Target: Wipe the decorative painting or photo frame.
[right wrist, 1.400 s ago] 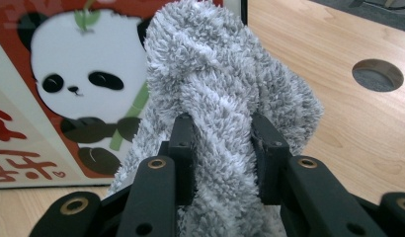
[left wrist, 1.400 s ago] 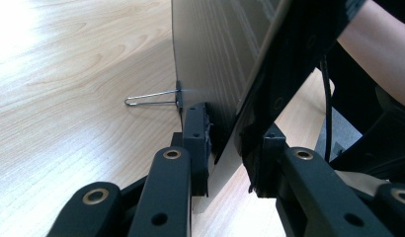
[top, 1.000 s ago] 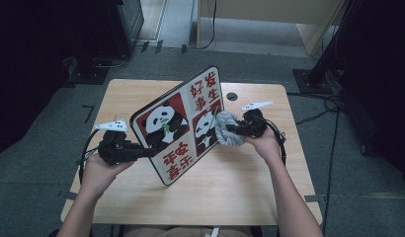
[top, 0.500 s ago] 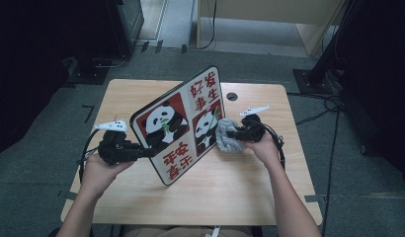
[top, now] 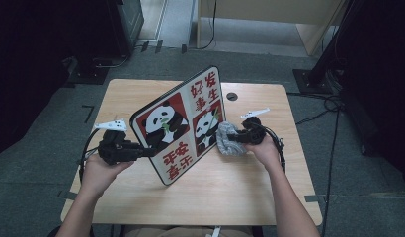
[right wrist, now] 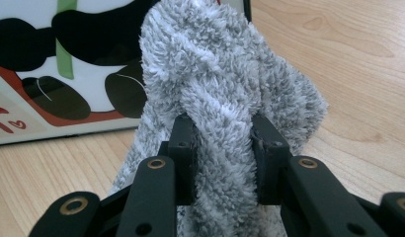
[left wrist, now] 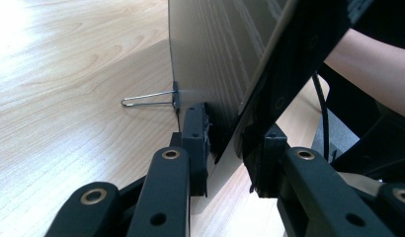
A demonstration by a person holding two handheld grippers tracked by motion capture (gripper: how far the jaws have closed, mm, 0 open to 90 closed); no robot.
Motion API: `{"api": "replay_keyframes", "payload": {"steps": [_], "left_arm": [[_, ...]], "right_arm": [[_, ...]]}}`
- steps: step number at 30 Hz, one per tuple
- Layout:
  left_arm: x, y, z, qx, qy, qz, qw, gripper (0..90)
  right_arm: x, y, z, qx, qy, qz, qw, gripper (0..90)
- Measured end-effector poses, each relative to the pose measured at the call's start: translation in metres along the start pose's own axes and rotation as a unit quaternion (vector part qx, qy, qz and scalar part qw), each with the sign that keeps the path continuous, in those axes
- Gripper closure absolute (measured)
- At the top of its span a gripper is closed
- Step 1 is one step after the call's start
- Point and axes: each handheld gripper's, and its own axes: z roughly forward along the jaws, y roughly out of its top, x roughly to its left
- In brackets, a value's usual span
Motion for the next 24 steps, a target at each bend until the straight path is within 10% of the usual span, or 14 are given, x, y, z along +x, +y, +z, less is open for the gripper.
{"api": "replay_keyframes", "payload": {"steps": [24], "left_arm": [[0.0, -0.001, 0.0, -0.004, 0.001, -0.004, 1.0, 73.3]], "right_arm": [[0.045, 0.044, -0.069, -0.07, 0.008, -0.048, 0.9963, 68.9]]}}
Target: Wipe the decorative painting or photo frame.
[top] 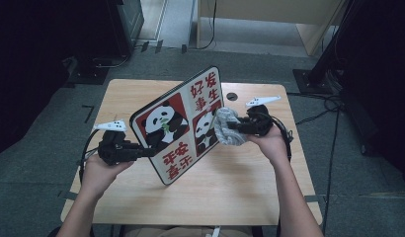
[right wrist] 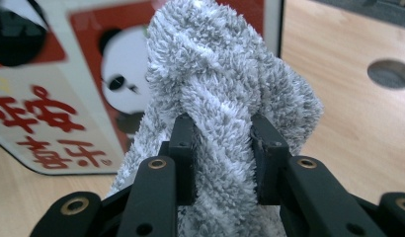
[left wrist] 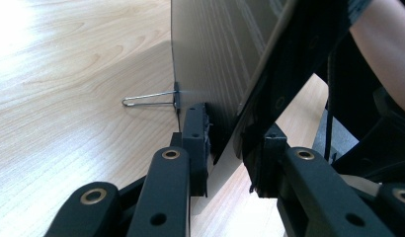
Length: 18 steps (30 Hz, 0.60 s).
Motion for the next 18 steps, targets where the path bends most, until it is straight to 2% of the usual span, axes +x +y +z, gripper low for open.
{"api": "replay_keyframes", "payload": {"steps": [1, 2, 3, 6, 7, 12, 14, 15, 17, 18], "left_arm": [[0.0, 0.0, 0.0, 0.0, -0.001, 0.0, 1.0, 73.3], [0.0, 0.0, 0.0, 0.0, -0.001, 0.0, 1.0, 73.3], [0.0, 0.0, 0.0, -0.001, -0.001, 0.001, 1.0, 73.3], [0.0, 0.0, 0.0, -0.001, -0.001, 0.0, 1.0, 73.3], [0.0, 0.0, 0.0, -0.001, 0.001, 0.0, 1.0, 73.4], [0.0, 0.0, 0.0, -0.002, 0.001, 0.001, 1.0, 73.4], [-0.001, -0.001, 0.0, -0.002, 0.002, 0.003, 1.0, 73.4], [-0.001, -0.001, 0.0, -0.002, 0.002, 0.003, 1.0, 73.5], [-0.001, -0.001, 0.0, -0.002, 0.004, 0.006, 1.0, 73.5], [-0.001, -0.001, 0.0, -0.002, 0.004, 0.006, 1.0, 73.6]], "right_arm": [[0.007, 0.008, -0.005, -0.003, 0.0, -0.009, 1.0, 68.9], [0.007, 0.008, -0.005, -0.003, 0.0, -0.009, 1.0, 68.9], [0.015, 0.018, -0.012, -0.009, 0.001, -0.021, 0.9997, 68.9], [0.019, 0.025, -0.016, -0.017, 0.001, -0.028, 0.9995, 68.8], [0.024, 0.036, -0.022, -0.024, 0.009, -0.039, 0.9989, 68.8], [0.038, 0.068, -0.032, -0.03, 0.007, -0.067, 0.9973, 68.8], [0.043, 0.079, -0.036, -0.035, 0.01, -0.073, 0.9967, 68.8], [0.043, 0.079, -0.036, -0.035, 0.01, -0.073, 0.9967, 68.8], [0.053, 0.098, -0.041, -0.042, 0.01, -0.086, 0.9954, 68.8], [0.054, 0.102, -0.042, -0.045, 0.009, -0.087, 0.9951, 68.8]]}}
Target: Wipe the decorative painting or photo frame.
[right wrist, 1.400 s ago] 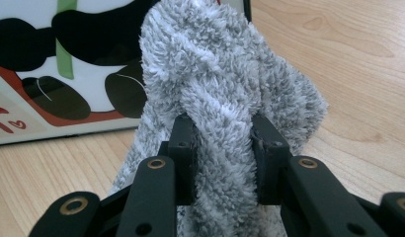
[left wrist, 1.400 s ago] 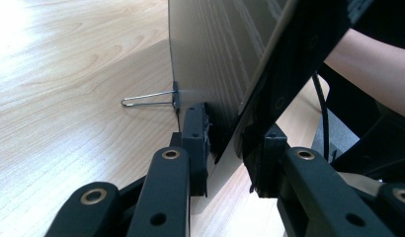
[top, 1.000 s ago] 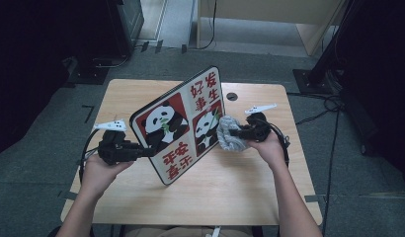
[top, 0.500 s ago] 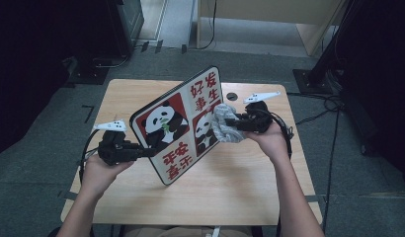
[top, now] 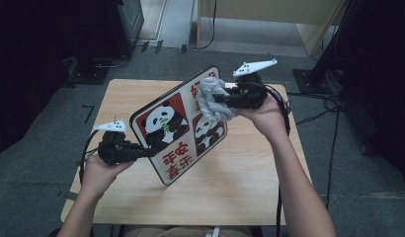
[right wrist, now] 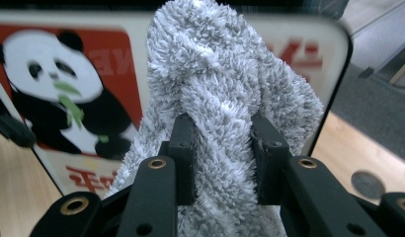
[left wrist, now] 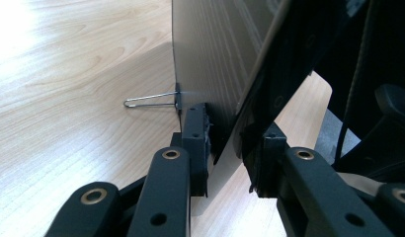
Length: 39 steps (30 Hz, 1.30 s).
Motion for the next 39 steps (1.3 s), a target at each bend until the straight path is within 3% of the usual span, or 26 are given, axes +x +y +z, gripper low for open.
{"api": "replay_keyframes", "payload": {"steps": [4, 9, 14, 17, 39], "left_arm": [[0.0, 0.0, 0.0, -0.002, 0.001, -0.001, 1.0, 73.4], [-0.001, -0.001, 0.0, -0.006, 0.002, 0.002, 1.0, 72.9], [-0.001, -0.002, -0.001, -0.004, 0.005, 0.008, 0.9999, 72.8], [0.0, -0.002, -0.001, 0.0, 0.0, -0.005, 1.0, 73.0], [0.0, -0.002, -0.003, -0.002, 0.006, -0.004, 1.0, 74.8]], "right_arm": [[0.005, 0.02, -0.001, -0.01, 0.0, -0.008, 0.9999, 68.8], [0.009, 0.03, 0.002, -0.005, -0.003, -0.014, 0.9999, 68.8], [0.011, 0.032, 0.007, 0.005, -0.006, -0.018, 0.9998, 68.8], [0.011, 0.032, 0.009, 0.007, -0.007, -0.021, 0.9997, 68.8], [0.01, 0.025, 0.02, 0.026, -0.013, -0.023, 0.9993, 68.8]]}}
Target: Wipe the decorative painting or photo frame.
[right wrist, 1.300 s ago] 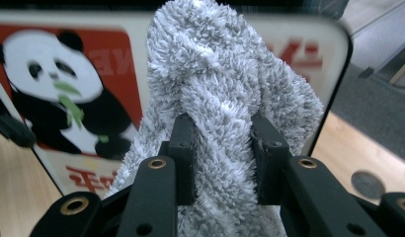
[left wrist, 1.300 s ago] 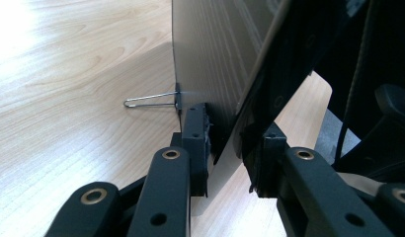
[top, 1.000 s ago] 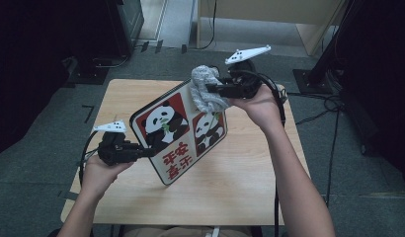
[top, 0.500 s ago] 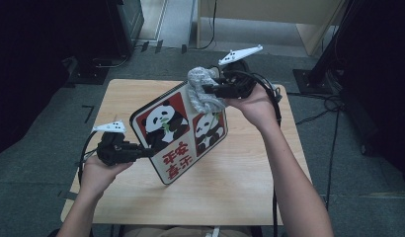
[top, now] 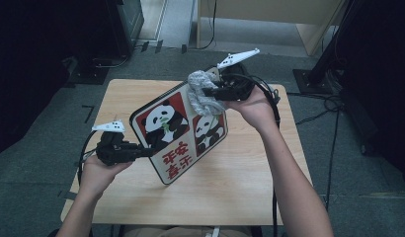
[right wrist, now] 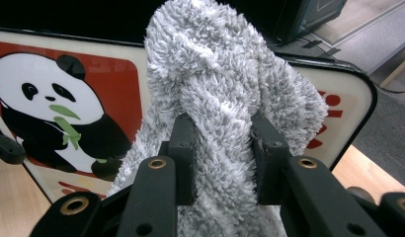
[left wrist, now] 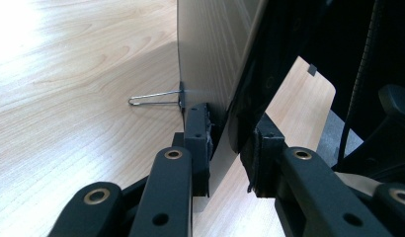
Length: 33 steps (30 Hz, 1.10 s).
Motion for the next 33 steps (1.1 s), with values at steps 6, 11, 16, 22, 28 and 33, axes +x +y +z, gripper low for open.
{"api": "replay_keyframes", "payload": {"steps": [6, 11, 16, 22, 28, 33], "left_arm": [[0.0, 0.0, 0.0, 0.002, -0.002, -0.002, 1.0, 75.0], [0.0, 0.0, 0.0, 0.002, -0.002, -0.001, 1.0, 75.0], [0.0, 0.0, -0.001, 0.0, 0.002, 0.001, 1.0, 75.4], [0.0, 0.0, -0.001, 0.0, 0.001, 0.002, 1.0, 75.3], [0.0, 0.0, -0.001, 0.0, 0.0, 0.002, 1.0, 75.4], [0.0, 0.0, -0.001, 0.0, 0.0, 0.002, 1.0, 75.4]], "right_arm": [[-0.002, -0.005, 0.002, -0.001, 0.004, 0.004, 1.0, 68.8], [-0.002, -0.008, 0.003, -0.003, 0.006, 0.008, 0.9999, 68.7], [-0.003, -0.013, 0.005, -0.004, 0.013, 0.014, 0.9998, 68.7], [-0.004, -0.018, 0.006, -0.006, 0.013, 0.018, 0.9997, 68.7], [-0.004, -0.024, 0.009, -0.006, 0.015, 0.02, 0.9997, 68.7], [-0.004, -0.029, 0.011, -0.003, 0.016, 0.021, 0.9996, 68.5]]}}
